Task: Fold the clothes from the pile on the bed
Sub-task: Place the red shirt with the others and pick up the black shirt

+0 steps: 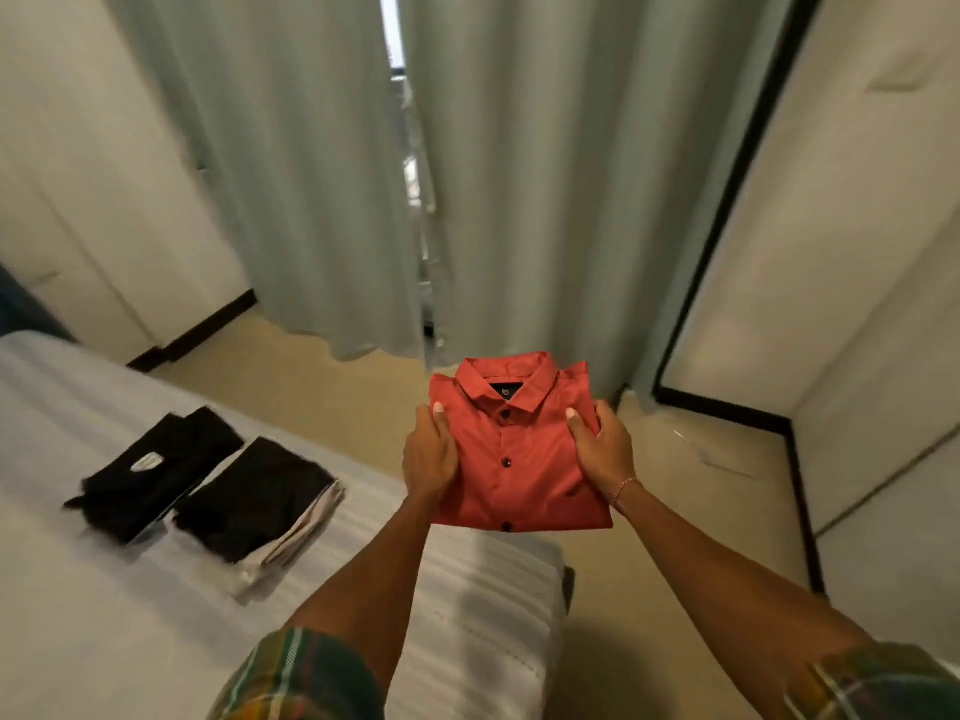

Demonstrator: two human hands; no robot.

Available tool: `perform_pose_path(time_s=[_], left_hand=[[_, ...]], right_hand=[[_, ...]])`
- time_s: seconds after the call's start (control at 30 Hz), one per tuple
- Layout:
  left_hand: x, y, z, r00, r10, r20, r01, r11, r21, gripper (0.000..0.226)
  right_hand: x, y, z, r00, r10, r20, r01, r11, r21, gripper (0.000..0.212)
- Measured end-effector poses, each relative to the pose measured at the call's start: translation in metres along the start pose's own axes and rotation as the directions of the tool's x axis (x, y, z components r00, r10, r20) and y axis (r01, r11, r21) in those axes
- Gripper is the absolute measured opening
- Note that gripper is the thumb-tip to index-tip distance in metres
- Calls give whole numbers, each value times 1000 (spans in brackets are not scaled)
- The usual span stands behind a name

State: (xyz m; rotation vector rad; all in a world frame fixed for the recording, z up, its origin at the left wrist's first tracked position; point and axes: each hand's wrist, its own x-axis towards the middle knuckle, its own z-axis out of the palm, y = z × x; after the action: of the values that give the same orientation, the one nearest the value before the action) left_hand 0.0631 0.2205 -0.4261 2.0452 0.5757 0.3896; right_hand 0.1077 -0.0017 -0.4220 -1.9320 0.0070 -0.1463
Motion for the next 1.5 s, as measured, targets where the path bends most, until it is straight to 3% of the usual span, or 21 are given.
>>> perform_pose_path(time_s=[0.23,0.43,0.73,0.87,0.93,1.1,1.2,1.33,1.5], left_hand=[[-30,97,128,930,231,286,-229,973,-42,43],[-95,171,238,763,373,528,-380,920,-102,42],[-219,232,345,451,473,757,-473,846,-247,44],[-273,237,379,252,519,817,-513,788,-342,40],[-292,235,392,173,508,844,-517,776,-361,37],[-340,219,434,-111,427,898,-581,705,-407,25],[-364,208,449,-233,371,899,-655,624,-427,20],[-380,181,465,-307,286,908,-750,515,-415,27],[-392,154,477,-304,161,939,-822,454,-344,29]], right_hand=[[-11,42,-152,941,107,-320,-120,993,-21,17],[-46,90,-277,814,170,-555,-219,976,-22,22],[-147,136,-386,525,306,-794,-372,922,110,22],[-201,155,-400,324,352,-878,-405,890,208,23],[-224,160,-399,256,366,-895,-433,871,232,26],[-275,186,-379,5,409,-913,-490,797,354,29],[-295,199,-365,-102,428,-898,-487,766,420,30],[-311,223,-343,-212,491,-845,-490,695,527,27],[-315,254,-316,-254,552,-794,-511,620,595,23]])
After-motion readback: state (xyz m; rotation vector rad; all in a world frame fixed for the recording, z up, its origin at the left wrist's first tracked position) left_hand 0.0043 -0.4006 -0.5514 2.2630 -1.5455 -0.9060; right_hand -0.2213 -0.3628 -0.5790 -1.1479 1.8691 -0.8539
